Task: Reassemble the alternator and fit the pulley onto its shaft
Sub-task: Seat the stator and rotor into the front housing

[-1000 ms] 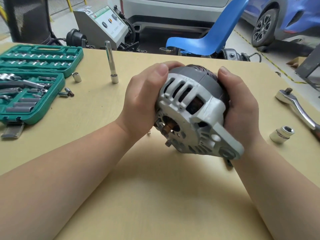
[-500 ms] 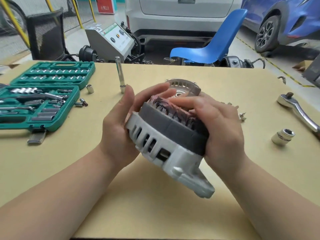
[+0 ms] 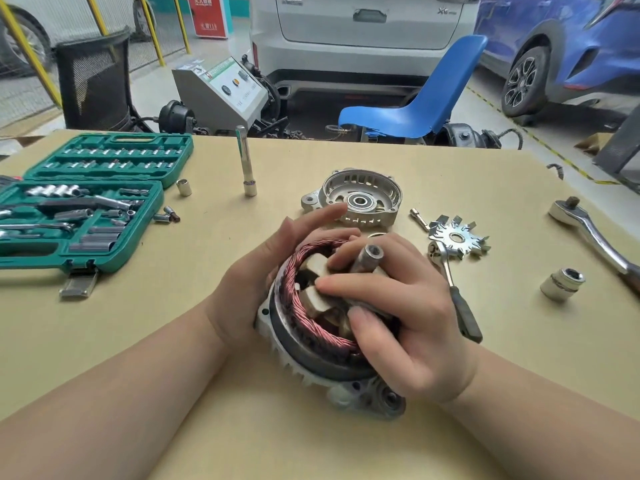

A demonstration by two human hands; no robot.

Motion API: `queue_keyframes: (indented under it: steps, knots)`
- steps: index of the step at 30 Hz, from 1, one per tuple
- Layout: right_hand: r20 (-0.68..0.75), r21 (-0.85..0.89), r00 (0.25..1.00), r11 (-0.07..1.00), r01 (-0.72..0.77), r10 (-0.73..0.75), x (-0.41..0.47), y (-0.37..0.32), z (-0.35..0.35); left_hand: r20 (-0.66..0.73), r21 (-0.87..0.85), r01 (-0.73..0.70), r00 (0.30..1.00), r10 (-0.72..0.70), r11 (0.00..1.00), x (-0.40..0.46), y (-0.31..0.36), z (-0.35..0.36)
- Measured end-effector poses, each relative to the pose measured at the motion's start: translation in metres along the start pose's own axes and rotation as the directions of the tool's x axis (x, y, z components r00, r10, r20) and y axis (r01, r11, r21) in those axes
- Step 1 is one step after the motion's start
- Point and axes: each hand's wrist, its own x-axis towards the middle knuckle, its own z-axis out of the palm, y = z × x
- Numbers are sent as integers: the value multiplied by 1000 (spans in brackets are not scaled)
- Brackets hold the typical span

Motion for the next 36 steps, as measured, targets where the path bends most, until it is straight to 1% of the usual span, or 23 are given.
queue_keyframes:
  steps: [1, 4, 5, 8, 10, 11, 12, 13, 15, 16, 17, 19, 21, 24, 27, 29, 31, 32, 34, 36]
  knots:
    - [13, -15, 1000, 1000, 4, -4, 0, 0, -1, 6, 27, 2, 1000, -2, 1000, 0, 0, -1]
    - [57, -68, 998, 998, 17, -13, -3, 3, -2, -16, 183, -8, 1000, 11, 983, 3, 2, -7]
    - [69, -76, 997, 997, 21, -16, -3, 4, -1, -15, 207, -2, 1000, 6, 978, 4, 3, -8]
    - [80, -67, 996, 997, 31, -26, -3, 5, -1, -19, 187, 21, 1000, -18, 982, 7, 5, -10]
    - [67, -52, 998, 999, 13, -10, -4, 6, -2, -26, 203, 9, 1000, -4, 979, 8, 4, -12]
    - [64, -5, 998, 1000, -14, 14, -4, 5, -2, -30, 214, -2, 1000, 9, 977, 9, 4, -12]
    - [64, 93, 997, 994, -58, 53, -5, 2, -2, -30, 219, -12, 999, 19, 976, 10, 4, -13]
    - [59, 231, 991, 965, -128, 117, -5, -1, -1, -22, 218, -18, 999, 24, 976, 10, 4, -12]
    - [41, 497, 951, 819, -286, 307, -2, -5, 0, 7, 221, -40, 999, 39, 974, 8, 3, -12]
    - [11, 561, 920, 759, -330, 391, 2, -6, -1, 9, 221, -49, 999, 48, 974, 7, 3, -12]
    - [-9, 552, 892, 746, -373, 453, 5, -7, -3, -5, 223, -52, 998, 55, 974, 7, 3, -12]
    - [-5, 405, 872, 798, -446, 490, 8, -5, -6, -41, 224, -56, 997, 67, 973, 6, 4, -10]
    - [22, 294, 883, 842, -453, 468, 6, -4, -7, -12, 171, -48, 999, 51, 984, 4, 4, -7]
    - [9, 239, 915, 888, -394, 404, 3, -6, -4, 31, 104, -46, 999, 43, 994, 3, 4, -5]
    - [7, 230, 929, 904, -361, 369, 4, -5, -3, -28, 96, -37, 999, 40, 995, 4, 4, -4]
    - [-1, 244, 926, 898, -367, 379, 4, -5, -2, -77, 158, -63, 994, 76, 986, 3, 2, -4]
    - [-24, 253, 927, 899, -357, 375, 2, -5, -1, -155, 230, -69, 982, 106, 971, 4, -1, -6]
    - [-23, 257, 929, 900, -351, 369, 1, -4, -2, -167, 204, -47, 982, 82, 978, 5, -3, -8]
    - [14, 274, 940, 902, -333, 342, 4, -2, -5, -104, 86, -7, 994, 16, 996, 7, -3, -9]
    - [69, 281, 946, 903, -324, 317, 7, 1, -9, -43, 6, 17, 999, -17, 1000, 8, 0, -10]
